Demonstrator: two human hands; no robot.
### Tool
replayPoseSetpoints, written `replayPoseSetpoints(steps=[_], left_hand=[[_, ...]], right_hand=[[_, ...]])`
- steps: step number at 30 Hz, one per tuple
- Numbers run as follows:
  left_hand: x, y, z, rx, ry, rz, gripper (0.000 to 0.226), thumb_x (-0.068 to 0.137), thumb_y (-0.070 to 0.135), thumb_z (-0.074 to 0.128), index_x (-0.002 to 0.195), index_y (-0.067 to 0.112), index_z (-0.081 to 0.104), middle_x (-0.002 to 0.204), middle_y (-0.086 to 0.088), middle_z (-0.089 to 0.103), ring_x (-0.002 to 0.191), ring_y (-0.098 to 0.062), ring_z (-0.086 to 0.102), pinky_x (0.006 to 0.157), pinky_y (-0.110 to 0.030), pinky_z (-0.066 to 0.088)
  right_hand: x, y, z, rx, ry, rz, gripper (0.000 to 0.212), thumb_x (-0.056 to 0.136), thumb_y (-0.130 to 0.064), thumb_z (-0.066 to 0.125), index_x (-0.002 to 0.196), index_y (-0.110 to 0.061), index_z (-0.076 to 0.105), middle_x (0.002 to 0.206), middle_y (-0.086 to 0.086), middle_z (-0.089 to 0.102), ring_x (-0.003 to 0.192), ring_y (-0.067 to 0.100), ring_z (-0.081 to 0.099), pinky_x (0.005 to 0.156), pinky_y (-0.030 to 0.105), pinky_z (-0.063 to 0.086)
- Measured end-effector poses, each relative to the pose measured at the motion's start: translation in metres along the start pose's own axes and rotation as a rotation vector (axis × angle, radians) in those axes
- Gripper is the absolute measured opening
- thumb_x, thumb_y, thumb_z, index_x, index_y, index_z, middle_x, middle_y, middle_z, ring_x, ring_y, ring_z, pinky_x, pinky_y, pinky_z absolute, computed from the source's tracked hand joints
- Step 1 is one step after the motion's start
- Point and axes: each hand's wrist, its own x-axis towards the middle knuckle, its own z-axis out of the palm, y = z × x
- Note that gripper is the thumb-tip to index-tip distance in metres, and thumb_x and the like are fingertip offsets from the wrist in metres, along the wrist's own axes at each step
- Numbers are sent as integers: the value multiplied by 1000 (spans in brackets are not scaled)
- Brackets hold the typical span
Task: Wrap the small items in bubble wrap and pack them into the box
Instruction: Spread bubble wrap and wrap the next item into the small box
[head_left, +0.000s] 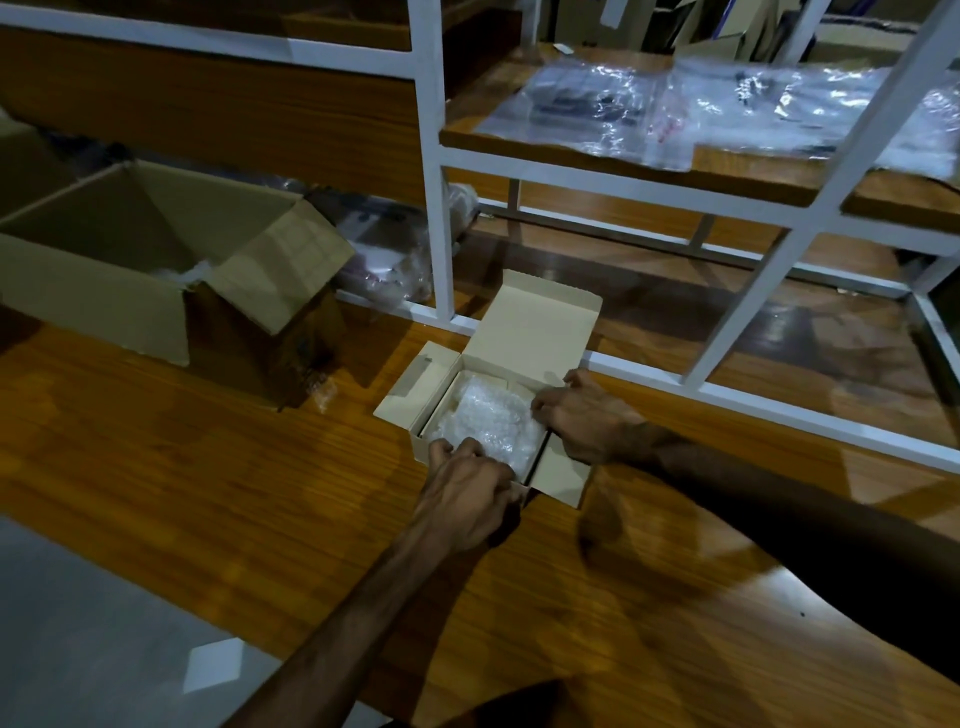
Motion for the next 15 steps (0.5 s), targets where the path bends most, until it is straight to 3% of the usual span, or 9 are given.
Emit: replayPoseSetpoints(steps=[3, 5, 9, 15], left_hand=[[-1, 0, 0, 12, 43, -5, 26, 98, 46, 56, 106, 30, 75, 114, 12, 72, 119, -11, 47, 98, -40, 22], [-1, 0, 1, 10, 54, -23, 28, 97, 48, 56, 103, 30, 76, 114, 14, 71, 117, -10, 47, 99, -40, 23], [3, 1, 1, 22, 8, -26, 26, 95, 42, 53, 99, 29, 75, 108, 12, 73, 116, -11, 48, 99, -41, 22], [8, 4, -1, 20, -38, -15, 23, 93, 42, 57, 91, 27, 75, 103, 12, 71, 115, -13, 46, 96, -42, 23]], right_hand=[[0, -4, 1, -40, 34, -4, 36, 91, -17, 51, 124, -20, 64, 136, 3, 61, 127, 23, 52, 115, 50, 27], [-2, -9, 4, -52, 14, 11, 32, 91, -19, 51, 120, -23, 65, 128, -1, 64, 128, 23, 52, 116, 57, 18], [-2, -13, -3, -98, -38, 56, 37, 97, -29, 55, 134, -29, 62, 137, -3, 65, 141, 25, 42, 118, 68, 8], [8, -7, -10, -175, -39, 19, 34, 98, -25, 58, 131, -29, 64, 137, -1, 61, 137, 27, 44, 116, 66, 18]])
